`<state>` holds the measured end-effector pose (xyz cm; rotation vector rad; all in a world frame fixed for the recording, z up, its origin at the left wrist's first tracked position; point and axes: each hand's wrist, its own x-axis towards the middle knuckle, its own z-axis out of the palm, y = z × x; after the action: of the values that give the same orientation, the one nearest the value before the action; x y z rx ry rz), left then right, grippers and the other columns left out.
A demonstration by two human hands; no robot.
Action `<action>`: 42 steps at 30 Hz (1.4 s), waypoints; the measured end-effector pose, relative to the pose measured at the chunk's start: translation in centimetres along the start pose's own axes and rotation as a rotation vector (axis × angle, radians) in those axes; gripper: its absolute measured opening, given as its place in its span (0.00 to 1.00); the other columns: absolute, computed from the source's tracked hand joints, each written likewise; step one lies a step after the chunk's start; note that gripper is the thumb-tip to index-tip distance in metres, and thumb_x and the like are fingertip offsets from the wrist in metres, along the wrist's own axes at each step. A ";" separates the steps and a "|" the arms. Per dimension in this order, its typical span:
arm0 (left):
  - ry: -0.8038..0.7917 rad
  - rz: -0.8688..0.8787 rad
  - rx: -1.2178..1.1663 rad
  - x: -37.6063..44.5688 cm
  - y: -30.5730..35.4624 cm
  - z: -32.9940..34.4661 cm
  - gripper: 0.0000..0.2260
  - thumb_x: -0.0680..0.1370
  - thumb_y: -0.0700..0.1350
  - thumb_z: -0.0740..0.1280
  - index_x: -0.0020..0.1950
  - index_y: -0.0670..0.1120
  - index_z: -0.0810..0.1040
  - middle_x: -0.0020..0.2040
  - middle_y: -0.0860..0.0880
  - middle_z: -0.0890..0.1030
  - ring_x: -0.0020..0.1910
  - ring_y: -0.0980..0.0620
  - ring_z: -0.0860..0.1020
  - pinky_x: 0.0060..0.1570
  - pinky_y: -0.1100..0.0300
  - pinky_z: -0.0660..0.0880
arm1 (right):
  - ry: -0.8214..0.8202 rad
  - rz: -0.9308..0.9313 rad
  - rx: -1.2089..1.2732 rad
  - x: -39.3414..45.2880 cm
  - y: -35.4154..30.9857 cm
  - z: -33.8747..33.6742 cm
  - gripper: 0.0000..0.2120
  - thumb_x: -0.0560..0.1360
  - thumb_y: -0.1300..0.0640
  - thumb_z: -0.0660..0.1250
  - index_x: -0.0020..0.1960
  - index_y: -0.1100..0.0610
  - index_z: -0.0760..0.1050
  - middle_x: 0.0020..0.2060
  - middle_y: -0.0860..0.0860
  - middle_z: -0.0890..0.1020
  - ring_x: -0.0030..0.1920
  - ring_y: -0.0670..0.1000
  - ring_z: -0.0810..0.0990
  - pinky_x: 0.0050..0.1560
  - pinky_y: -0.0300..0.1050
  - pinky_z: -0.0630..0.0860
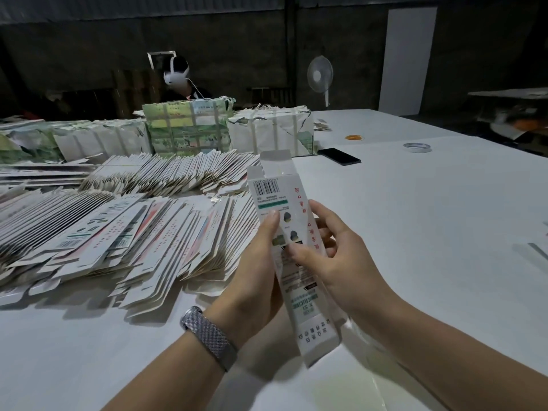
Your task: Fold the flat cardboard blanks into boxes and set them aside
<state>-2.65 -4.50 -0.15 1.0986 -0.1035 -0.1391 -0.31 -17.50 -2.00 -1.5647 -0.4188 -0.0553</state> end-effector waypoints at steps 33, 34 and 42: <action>0.165 0.215 0.216 -0.2 -0.1 0.4 0.11 0.82 0.49 0.65 0.60 0.45 0.81 0.42 0.44 0.86 0.38 0.47 0.85 0.34 0.59 0.80 | -0.160 -0.060 0.095 -1.3 -0.1 1.2 0.34 0.74 0.58 0.66 0.77 0.40 0.62 0.62 0.43 0.82 0.60 0.46 0.82 0.57 0.45 0.81; 0.161 0.222 0.221 -0.3 -0.2 0.4 0.11 0.82 0.49 0.66 0.60 0.46 0.81 0.43 0.44 0.86 0.39 0.47 0.85 0.35 0.59 0.80 | -0.167 -0.060 0.098 -1.3 0.0 1.3 0.34 0.74 0.58 0.66 0.77 0.41 0.62 0.63 0.43 0.81 0.60 0.46 0.82 0.56 0.44 0.81; 0.124 0.211 0.258 0.1 0.0 0.3 0.15 0.82 0.52 0.65 0.65 0.47 0.78 0.54 0.41 0.86 0.51 0.42 0.86 0.45 0.52 0.84 | -0.094 -0.098 0.125 -0.4 -0.6 0.6 0.20 0.75 0.54 0.66 0.65 0.39 0.76 0.55 0.47 0.85 0.57 0.51 0.84 0.57 0.53 0.82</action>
<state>-2.62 -4.80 -0.03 1.3427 -0.1281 0.1349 -0.99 -16.98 -1.56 -1.4264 -0.5623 -0.0308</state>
